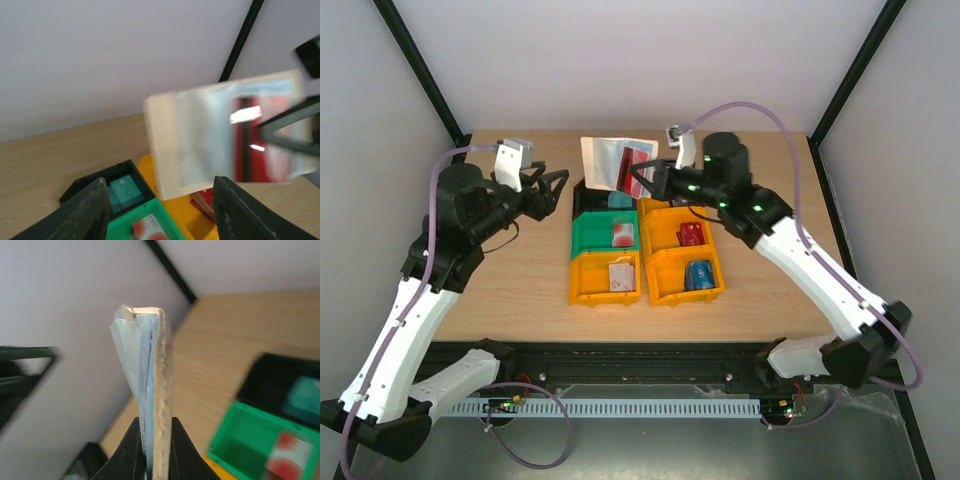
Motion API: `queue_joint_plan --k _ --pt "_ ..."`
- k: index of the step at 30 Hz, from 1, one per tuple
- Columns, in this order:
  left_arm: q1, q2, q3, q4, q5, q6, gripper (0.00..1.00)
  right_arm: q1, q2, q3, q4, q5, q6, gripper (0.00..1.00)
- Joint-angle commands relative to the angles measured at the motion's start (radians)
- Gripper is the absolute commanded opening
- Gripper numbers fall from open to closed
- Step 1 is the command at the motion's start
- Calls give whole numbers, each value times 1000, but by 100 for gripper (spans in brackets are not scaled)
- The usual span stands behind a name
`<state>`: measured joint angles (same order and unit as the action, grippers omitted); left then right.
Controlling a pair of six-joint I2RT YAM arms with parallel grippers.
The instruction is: Take the credit cards out of the card holder
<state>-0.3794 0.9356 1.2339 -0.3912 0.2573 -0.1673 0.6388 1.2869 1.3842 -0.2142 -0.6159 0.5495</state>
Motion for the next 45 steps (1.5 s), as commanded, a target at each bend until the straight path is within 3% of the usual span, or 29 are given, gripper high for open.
queue_joint_plan --k 1,3,5,10,14,19,25,28,37,42,45 --pt "12 -73 -52 131 124 52 52 90 135 117 -324 416 -24 2" --pt "-11 -114 -96 185 277 95 46 131 196 215 -370 457 -45 2" --pt "-37 -134 -152 199 380 69 42 151 230 259 -354 386 -72 2" --pt "-29 -73 -205 206 451 -133 35 153 187 178 -79 -19 -108 2" --pt "50 -44 -192 245 522 -203 34 150 96 80 49 -154 -118 2" --pt "63 -34 -179 246 597 -194 34 147 71 48 156 -311 -72 2" --pt "32 -51 -175 247 658 -123 34 143 60 60 238 -266 -50 2" --pt "-22 -55 -174 232 624 -69 34 140 106 68 383 -251 54 2" --pt "6 -52 -143 203 622 -112 39 137 124 64 571 -325 132 1" --pt "183 -13 -148 362 886 -318 36 98 106 42 725 -312 228 2" --pt "183 21 -96 319 926 -227 33 98 136 87 716 -263 228 2"
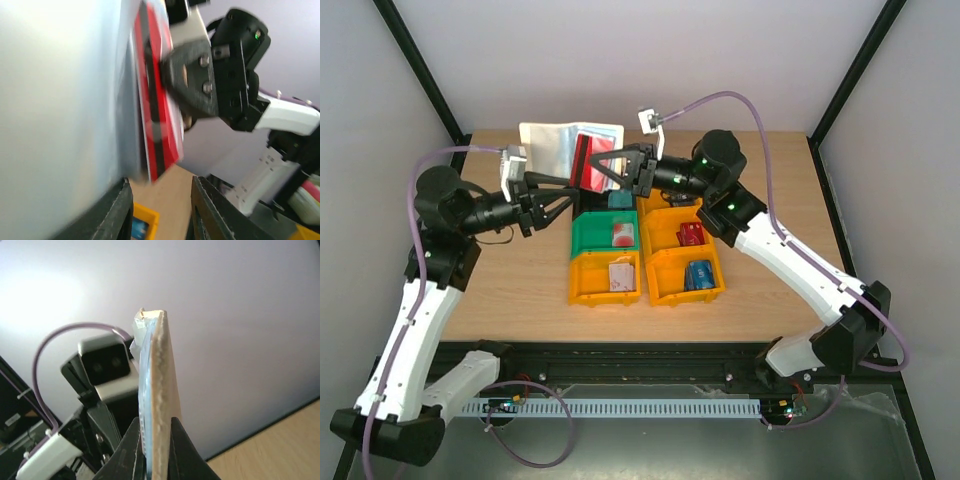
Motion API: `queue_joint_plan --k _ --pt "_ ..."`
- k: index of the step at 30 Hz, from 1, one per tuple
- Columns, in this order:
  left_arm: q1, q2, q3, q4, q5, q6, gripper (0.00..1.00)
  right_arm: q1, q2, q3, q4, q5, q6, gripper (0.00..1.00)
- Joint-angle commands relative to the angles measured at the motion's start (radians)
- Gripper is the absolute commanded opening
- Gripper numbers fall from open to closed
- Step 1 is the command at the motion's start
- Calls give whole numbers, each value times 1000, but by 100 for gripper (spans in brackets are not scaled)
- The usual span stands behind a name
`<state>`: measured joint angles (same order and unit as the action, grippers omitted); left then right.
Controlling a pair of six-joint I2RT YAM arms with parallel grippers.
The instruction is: Take the credit cards out of the card holder
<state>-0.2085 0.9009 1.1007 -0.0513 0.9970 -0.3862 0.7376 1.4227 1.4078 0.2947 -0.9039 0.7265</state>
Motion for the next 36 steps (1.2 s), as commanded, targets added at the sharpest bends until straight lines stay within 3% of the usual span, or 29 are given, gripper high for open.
queue_joint_plan --k 1,5,12,19,24,27,30,36 --pt "10 64 52 -30 192 20 33 -1 8 73 208 39 51 2" --pt "5 76 101 -57 185 87 33 1 22 80 219 43 52 2" --pt "6 52 120 -38 147 96 34 0 -11 58 94 66 -63 2" --pt "11 34 173 -267 155 330 33 -40 18 128 -50 155 -101 2" --pt "10 15 131 -194 152 267 34 -38 61 222 -267 299 -197 2" --pt "-12 -19 54 -1 53 81 36 -30 71 246 -332 316 -260 2" --pt "-36 -60 -48 229 -60 -150 41 -15 73 252 -384 287 -316 2" --pt "-43 -21 -48 329 -139 -241 45 3 68 243 -390 162 -361 2"
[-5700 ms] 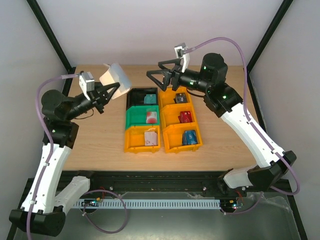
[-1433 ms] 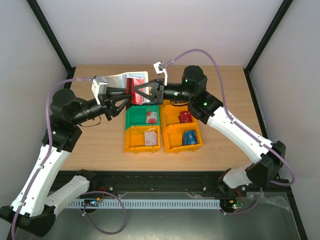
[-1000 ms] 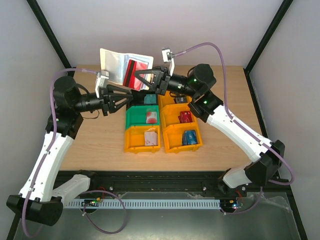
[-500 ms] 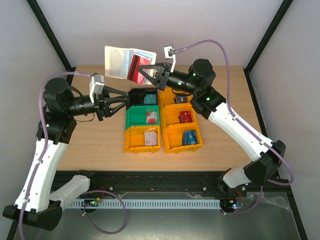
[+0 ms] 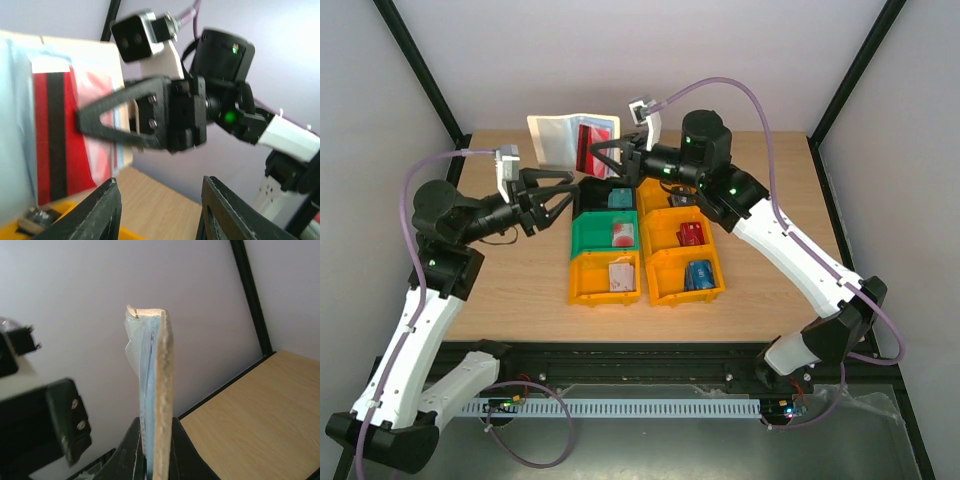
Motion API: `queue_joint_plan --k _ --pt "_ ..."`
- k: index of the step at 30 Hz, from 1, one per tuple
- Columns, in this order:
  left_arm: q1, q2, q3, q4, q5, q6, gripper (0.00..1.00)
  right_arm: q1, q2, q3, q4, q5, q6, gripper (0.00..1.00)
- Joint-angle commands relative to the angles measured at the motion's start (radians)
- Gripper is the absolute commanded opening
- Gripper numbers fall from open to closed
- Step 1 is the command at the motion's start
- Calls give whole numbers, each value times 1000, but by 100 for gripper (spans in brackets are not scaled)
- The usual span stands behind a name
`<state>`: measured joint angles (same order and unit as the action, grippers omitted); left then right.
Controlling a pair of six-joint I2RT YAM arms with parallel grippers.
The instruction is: Take the credit cards out of the card holder
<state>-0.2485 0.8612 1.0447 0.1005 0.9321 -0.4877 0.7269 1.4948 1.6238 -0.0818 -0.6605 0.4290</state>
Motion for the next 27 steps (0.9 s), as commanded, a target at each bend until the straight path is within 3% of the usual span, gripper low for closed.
queue_joint_plan --k 1,11,20,27 --pt "-2 29 8 200 -69 -155 46 16 -2 27 -10 -86 -63 2" --pt "-2 44 -13 182 -115 -168 47 20 5 33 37 -143 -30 1" --pt "-2 18 -17 53 -206 -95 44 20 -14 4 129 -222 16 2" --pt "-21 54 14 -7 -129 1 38 20 -1 3 201 -259 55 2"
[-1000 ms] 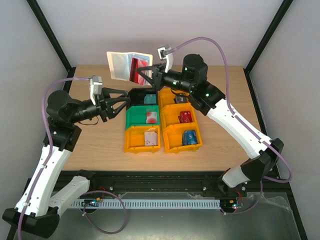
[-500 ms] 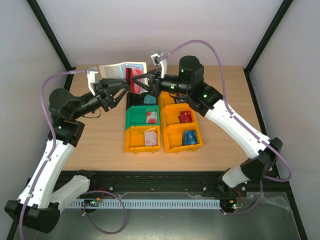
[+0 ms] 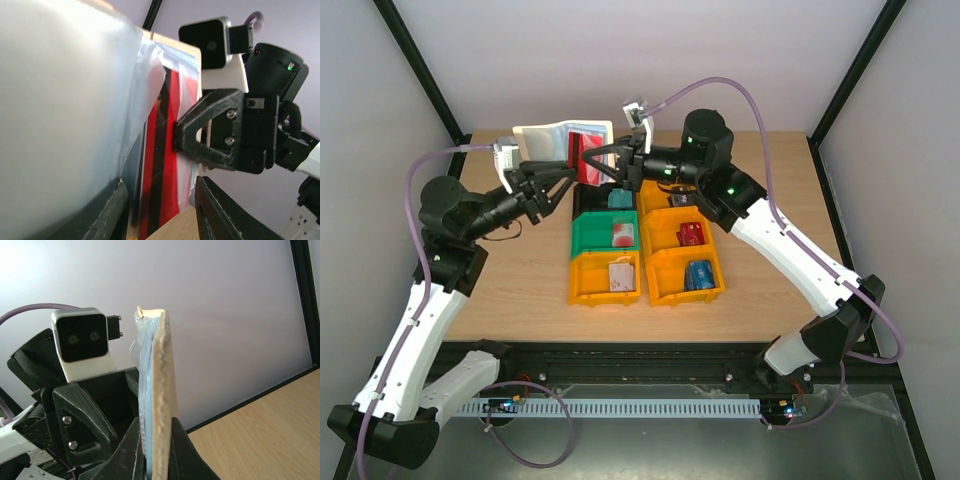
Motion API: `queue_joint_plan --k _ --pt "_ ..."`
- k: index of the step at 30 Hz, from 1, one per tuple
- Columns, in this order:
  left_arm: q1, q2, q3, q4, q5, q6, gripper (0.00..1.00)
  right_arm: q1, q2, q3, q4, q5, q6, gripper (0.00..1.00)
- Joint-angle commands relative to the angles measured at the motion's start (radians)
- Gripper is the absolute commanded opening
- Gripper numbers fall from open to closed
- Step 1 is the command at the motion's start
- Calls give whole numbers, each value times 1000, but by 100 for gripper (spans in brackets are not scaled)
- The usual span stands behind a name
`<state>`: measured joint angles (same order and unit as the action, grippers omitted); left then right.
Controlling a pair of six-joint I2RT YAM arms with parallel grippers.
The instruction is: Take the credit cards out of the card holder
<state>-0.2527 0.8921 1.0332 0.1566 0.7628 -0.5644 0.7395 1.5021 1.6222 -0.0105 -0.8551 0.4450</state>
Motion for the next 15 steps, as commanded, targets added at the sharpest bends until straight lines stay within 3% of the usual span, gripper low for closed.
queue_joint_plan --k 1,7,15 --pt "-29 27 30 -72 59 96 38 8 -6 3 147 -65 51 2" --pt "-57 51 32 -36 186 73 36 8 20 -2 208 -65 75 2" --pt "-57 65 -2 98 215 -12 12 8 12 -36 314 -106 130 2"
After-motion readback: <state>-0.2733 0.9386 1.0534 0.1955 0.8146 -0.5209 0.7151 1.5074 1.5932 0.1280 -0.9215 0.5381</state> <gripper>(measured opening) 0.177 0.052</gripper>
